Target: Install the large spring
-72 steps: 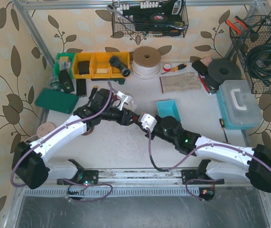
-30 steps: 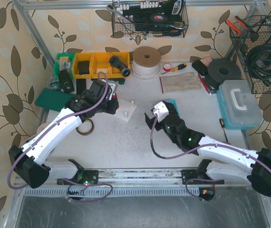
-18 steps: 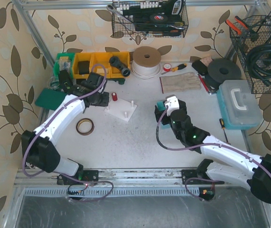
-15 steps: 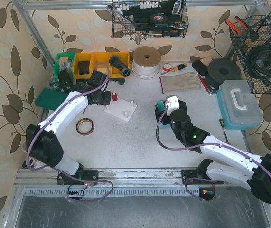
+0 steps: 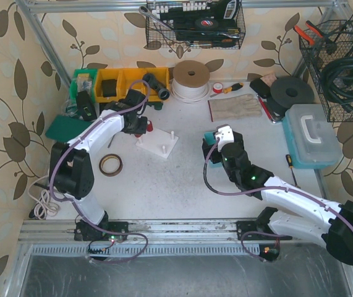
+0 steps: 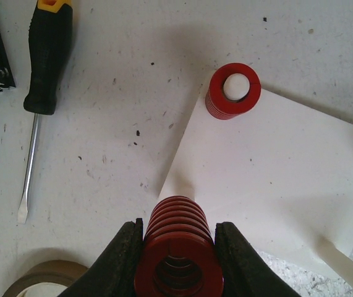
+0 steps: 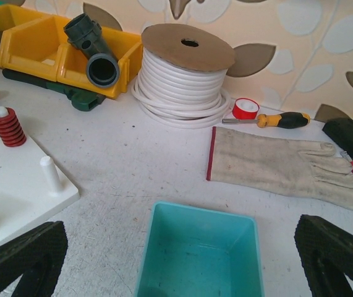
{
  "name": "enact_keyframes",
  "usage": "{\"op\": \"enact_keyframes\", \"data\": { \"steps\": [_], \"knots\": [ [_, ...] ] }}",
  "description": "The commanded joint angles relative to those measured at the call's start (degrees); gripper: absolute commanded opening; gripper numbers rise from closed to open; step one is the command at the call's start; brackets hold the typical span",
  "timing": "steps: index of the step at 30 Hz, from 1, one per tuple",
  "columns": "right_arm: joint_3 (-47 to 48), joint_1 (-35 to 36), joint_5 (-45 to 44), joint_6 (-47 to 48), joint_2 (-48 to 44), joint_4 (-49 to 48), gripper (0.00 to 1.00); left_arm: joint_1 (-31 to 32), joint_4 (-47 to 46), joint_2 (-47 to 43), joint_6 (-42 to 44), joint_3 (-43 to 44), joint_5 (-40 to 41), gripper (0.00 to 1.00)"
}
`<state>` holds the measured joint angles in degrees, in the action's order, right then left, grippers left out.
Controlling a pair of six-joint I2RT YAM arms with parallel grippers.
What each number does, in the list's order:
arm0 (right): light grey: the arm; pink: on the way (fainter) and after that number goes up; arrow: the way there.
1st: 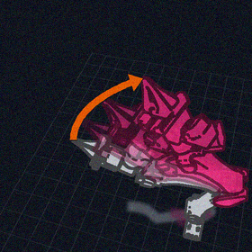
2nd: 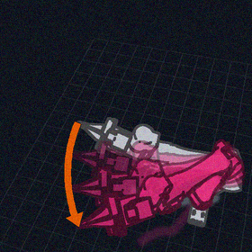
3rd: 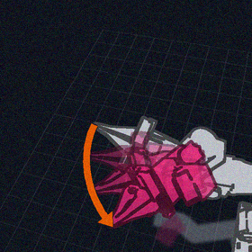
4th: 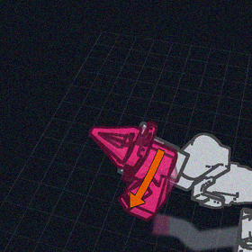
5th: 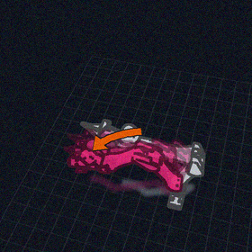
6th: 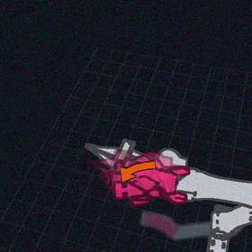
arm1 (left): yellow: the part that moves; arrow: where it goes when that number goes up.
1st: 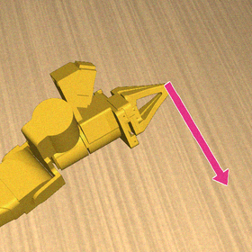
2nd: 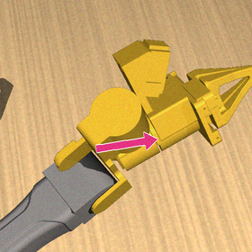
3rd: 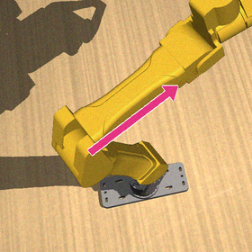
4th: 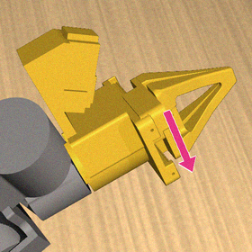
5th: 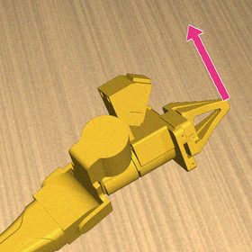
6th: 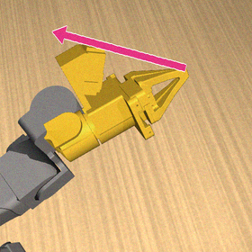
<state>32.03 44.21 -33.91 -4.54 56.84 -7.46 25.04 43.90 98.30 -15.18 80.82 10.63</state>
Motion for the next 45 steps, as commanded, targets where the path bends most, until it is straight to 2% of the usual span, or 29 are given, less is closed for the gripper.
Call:
{"op": "enact_keyframes", "data": {
  "steps": [1,19,25,28,30,33,35,36,39,45],
  "knots": [
    [-0.12,-0.26,-0.11,-0.91,-0.4,0.61,0.99,-0.76,-1.11,0.84,-0.07,2.16,0.87,0.0],
    [0.02,-0.26,-0.11,-0.3,-0.78,0.95,0.98,-0.84,-4.63,5.5,-1.51,-1.12,-2.67,0.0],
    [-0.39,-0.26,0.1,0.1,-1.11,0.45,0.98,-0.85,-5.76,8.13,-1.78,-1.53,-2.63,0.09],
    [-0.24,-0.26,0.07,0.2,-0.83,0.67,0.98,-0.82,-5.62,8.88,-1.74,-1.24,-2.66,0.17],
    [-0.05,-0.26,0.07,0.24,-0.58,0.87,0.98,-0.82,-5.3,9.03,-1.54,-0.98,-2.5,0.26],
    [0.1,-0.26,0.12,0.39,-0.41,0.97,0.98,-0.87,-4.97,8.35,-1.51,-0.98,-2.03,0.45],
    [0.28,-0.26,0.12,0.5,-0.28,1.35,0.98,-0.79,-4.92,7.31,-1.47,-1.19,-1.92,0.66],
    [0.37,-0.26,0.13,0.45,-0.36,1.61,0.98,-0.79,-4.82,6.59,-1.45,-1.25,-1.77,0.7],
    [0.44,-0.46,0.83,-0.23,-0.06,1.72,0.98,-0.78,-4.15,4.02,-1.66,-1.3,-0.93,0.76],
    [2.53,-3.89,6.78,-5.14,2.53,5.4,0.97,-0.78,-6.17,-6.43,-1.64,-4.57,-1.27,0.8]
  ]
}}
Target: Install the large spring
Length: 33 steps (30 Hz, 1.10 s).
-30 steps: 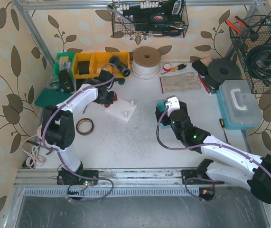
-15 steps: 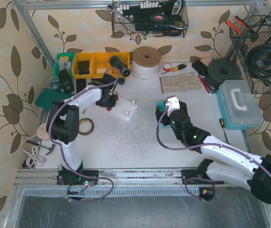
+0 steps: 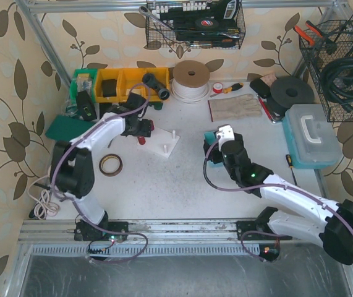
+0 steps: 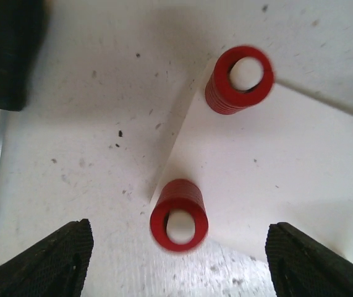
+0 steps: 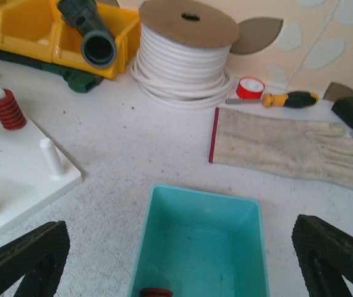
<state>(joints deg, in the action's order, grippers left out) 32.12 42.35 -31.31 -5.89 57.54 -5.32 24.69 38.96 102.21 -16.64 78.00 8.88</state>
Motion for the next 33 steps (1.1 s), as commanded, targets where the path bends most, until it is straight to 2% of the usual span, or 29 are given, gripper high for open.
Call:
{"op": "enact_keyframes", "data": {
  "steps": [1,5,9,12,15,17,22,33],
  "knots": [
    [3.36,-3.39,4.84,-4.89,2.65,4.8,0.96,-0.39,-2.71,-12.72,0.1,-3.0,-0.83,0.8],
    [7.88,-9.37,10.13,-8.31,5.83,13.56,0.94,-0.3,-13.15,-22.36,-1.13,-11.27,-8.63,0.81],
    [13.32,-12.57,15.53,-6.37,9.76,21.76,0.88,0.04,-23.93,-28.64,-3.5,-20.13,-13.57,0.81],
    [16.77,-15.23,18.21,-5.47,12.51,27.97,0.77,0.95,-30.57,-32.19,-4.25,-26.12,-14.83,0.81],
    [18.45,-17.74,21.32,-4.91,14.45,31.24,0.6,2.79,-35.11,-34.61,-3.34,-31.34,-14.4,0.81],
    [19.39,-19.21,23.47,-4.62,15.72,33.11,0.54,4.8,-37.34,-35.71,-1.91,-34.24,-12.71,0.81],
    [24.26,-20.39,25.68,-2.47,20.6,39.2,0.52,10.12,-41.39,-37.39,2.34,-38.79,-9.07,0.81],
    [28.28,-20.38,27.28,-3.48,28.69,46.26,0.52,11.57,-42.29,-41.69,3.2,-40.58,-7.31,0.81]
  ]
}}
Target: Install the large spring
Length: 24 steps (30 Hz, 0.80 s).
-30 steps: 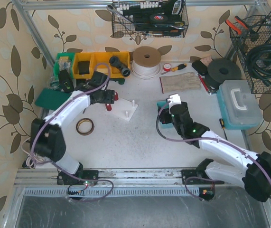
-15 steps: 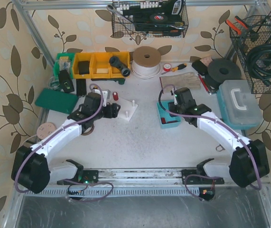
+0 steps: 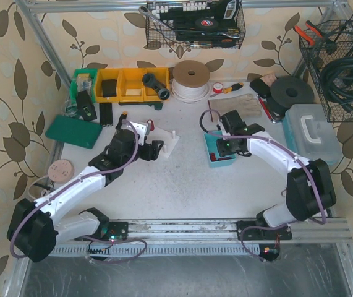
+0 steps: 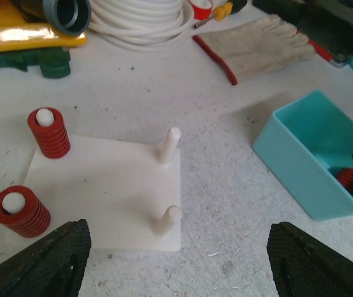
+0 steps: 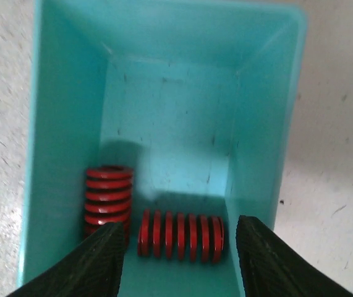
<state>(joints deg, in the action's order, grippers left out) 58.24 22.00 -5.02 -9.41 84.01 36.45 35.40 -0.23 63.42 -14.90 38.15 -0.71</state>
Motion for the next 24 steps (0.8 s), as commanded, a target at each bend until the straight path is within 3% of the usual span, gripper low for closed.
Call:
{"op": "enact_keyframes", "data": {
  "steps": [1,11,24],
  "knots": [
    [2.79,-0.03,1.43,0.21,3.19,4.87,0.51,0.83,-3.25,-3.47,1.5,-0.93,2.4,0.81],
    [11.99,0.78,0.5,0.74,13.7,8.88,0.54,1.45,-3.86,-7.24,1.09,-2.28,3.34,0.81],
    [13.83,2.22,1.28,0.94,20.71,10.33,0.58,2.18,-3.1,-7.77,0.68,-1.83,3.34,0.81]
  ]
}}
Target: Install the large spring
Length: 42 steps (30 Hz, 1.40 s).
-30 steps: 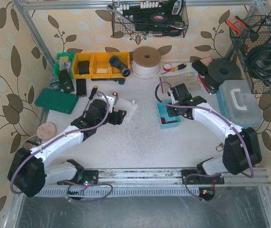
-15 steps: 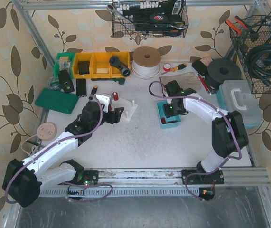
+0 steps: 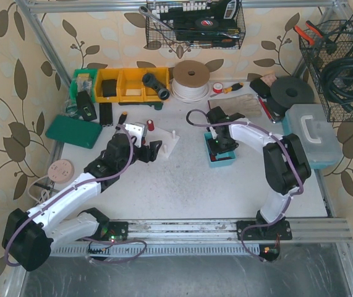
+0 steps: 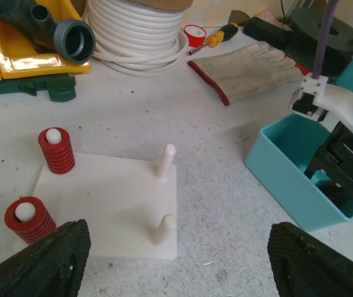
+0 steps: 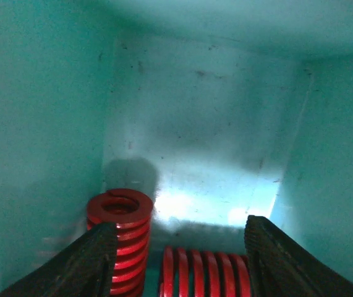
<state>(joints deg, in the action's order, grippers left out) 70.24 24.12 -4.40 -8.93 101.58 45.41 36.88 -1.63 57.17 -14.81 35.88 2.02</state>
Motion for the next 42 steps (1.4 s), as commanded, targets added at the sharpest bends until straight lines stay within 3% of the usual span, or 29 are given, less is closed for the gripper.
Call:
{"op": "enact_keyframes", "data": {
  "steps": [1,5,15,22,25,31,42],
  "knots": [
    [2.03,0.08,1.31,0.82,4.05,1.35,0.58,0.76,-1.3,-1.55,0.65,0.5,0.89,0.81],
    [2.9,0.09,0.97,1.05,7.2,0.98,0.58,0.84,-0.71,-1.76,0.81,0.72,1.76,0.82],
    [6.06,-0.64,-2.88,0.24,4.64,-1.38,0.53,1.1,-0.83,-2.58,1.11,0.34,2.42,0.82],
    [8.9,-0.68,-5.78,1.42,0.61,0.95,0.35,1.17,-1.09,-2.16,1.17,0.38,2.24,0.82],
    [7.54,-0.59,-1.48,0.13,-0.49,1.06,0.36,1.19,-1.03,-1.97,1.22,0.45,2.41,0.82],
    [3.43,-0.18,1.24,0.62,-3.48,3.74,0.49,1.18,-0.99,-2.32,1.42,0.27,2.87,0.82],
    [2.82,-0.53,3.63,4.46,-2.47,6.34,0.51,1.25,-0.67,-2.47,1.54,0.4,3.12,0.82]
  ]
}}
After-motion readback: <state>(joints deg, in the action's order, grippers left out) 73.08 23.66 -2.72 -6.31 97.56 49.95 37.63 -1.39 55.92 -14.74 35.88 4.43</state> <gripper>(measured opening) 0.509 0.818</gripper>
